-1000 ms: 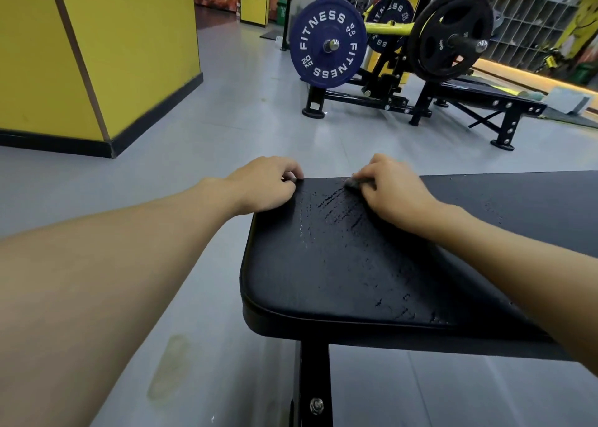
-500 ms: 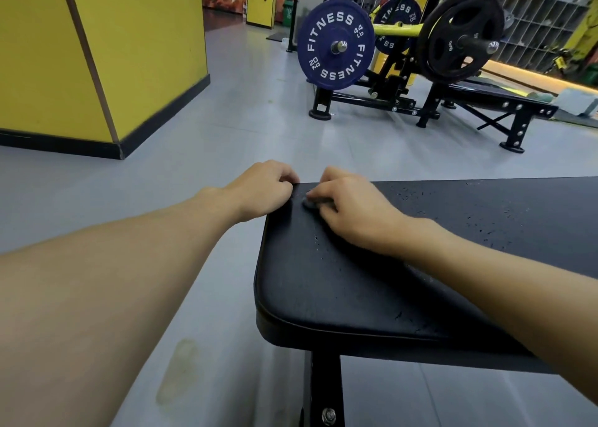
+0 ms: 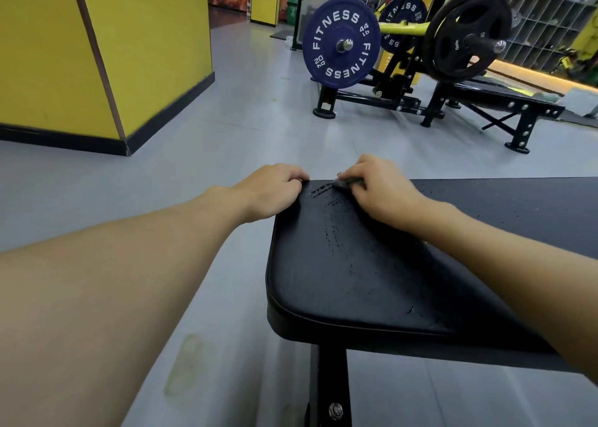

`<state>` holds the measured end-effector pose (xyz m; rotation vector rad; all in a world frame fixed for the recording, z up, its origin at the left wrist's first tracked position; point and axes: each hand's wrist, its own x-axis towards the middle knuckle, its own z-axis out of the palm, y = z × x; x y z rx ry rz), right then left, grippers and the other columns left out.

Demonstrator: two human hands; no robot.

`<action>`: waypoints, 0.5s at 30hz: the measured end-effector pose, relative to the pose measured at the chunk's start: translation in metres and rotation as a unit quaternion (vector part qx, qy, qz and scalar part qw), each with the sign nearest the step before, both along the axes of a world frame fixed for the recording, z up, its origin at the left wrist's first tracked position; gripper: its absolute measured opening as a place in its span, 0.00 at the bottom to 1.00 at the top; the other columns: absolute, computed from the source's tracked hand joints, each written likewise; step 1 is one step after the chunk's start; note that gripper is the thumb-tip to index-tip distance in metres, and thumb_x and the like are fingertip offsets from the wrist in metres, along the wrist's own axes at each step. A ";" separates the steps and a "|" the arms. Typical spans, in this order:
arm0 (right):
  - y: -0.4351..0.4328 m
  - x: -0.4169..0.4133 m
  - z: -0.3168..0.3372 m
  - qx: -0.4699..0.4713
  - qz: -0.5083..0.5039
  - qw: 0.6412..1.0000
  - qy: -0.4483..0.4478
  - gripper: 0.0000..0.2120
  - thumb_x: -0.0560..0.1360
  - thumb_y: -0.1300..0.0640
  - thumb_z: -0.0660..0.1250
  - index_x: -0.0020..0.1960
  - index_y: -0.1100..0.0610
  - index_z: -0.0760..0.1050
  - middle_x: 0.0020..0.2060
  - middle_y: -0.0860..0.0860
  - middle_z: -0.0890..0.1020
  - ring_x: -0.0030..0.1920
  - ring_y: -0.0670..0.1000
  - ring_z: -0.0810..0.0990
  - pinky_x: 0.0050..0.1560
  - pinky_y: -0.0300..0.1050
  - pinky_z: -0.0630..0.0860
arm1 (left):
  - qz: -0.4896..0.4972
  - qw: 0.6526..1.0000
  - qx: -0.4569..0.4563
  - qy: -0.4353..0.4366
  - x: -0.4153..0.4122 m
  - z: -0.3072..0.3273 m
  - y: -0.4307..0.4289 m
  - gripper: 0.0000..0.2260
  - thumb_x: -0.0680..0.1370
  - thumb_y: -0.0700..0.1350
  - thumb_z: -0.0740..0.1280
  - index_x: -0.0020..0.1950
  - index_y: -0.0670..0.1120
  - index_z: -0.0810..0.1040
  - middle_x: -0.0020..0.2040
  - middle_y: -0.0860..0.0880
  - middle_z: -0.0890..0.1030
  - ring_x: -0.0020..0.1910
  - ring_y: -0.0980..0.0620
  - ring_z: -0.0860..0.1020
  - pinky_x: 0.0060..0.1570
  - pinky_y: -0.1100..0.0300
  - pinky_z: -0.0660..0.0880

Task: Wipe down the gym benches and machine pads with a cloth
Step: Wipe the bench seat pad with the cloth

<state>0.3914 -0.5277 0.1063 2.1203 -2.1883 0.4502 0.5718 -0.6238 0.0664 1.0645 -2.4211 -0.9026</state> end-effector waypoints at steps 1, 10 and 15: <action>0.004 0.007 -0.001 -0.003 0.007 1.000 0.004 0.17 0.77 0.65 0.60 0.59 0.55 0.82 0.54 0.57 0.78 0.56 0.61 0.77 0.58 0.48 0.72 | -0.005 1.000 -0.002 -0.005 0.000 0.000 0.000 0.19 0.79 0.42 0.55 0.66 0.52 0.77 0.63 0.52 0.78 0.63 0.50 0.74 0.66 0.52 0.70; 0.039 0.012 0.001 -0.002 0.039 0.999 0.008 0.16 0.77 0.64 0.62 0.60 0.53 0.81 0.52 0.54 0.77 0.54 0.60 0.77 0.55 0.49 0.72 | -0.009 1.000 -0.014 -0.024 -0.002 0.002 0.005 0.19 0.80 0.40 0.55 0.67 0.52 0.76 0.64 0.51 0.78 0.65 0.49 0.73 0.65 0.55 0.68; 0.078 0.043 -0.002 0.043 0.170 0.984 -0.021 0.14 0.78 0.62 0.64 0.60 0.52 0.82 0.49 0.52 0.77 0.50 0.55 0.78 0.54 0.46 0.72 | -0.001 0.999 -0.027 -0.027 -0.004 0.004 0.008 0.20 0.80 0.40 0.55 0.69 0.50 0.75 0.67 0.50 0.77 0.67 0.49 0.72 0.68 0.55 0.67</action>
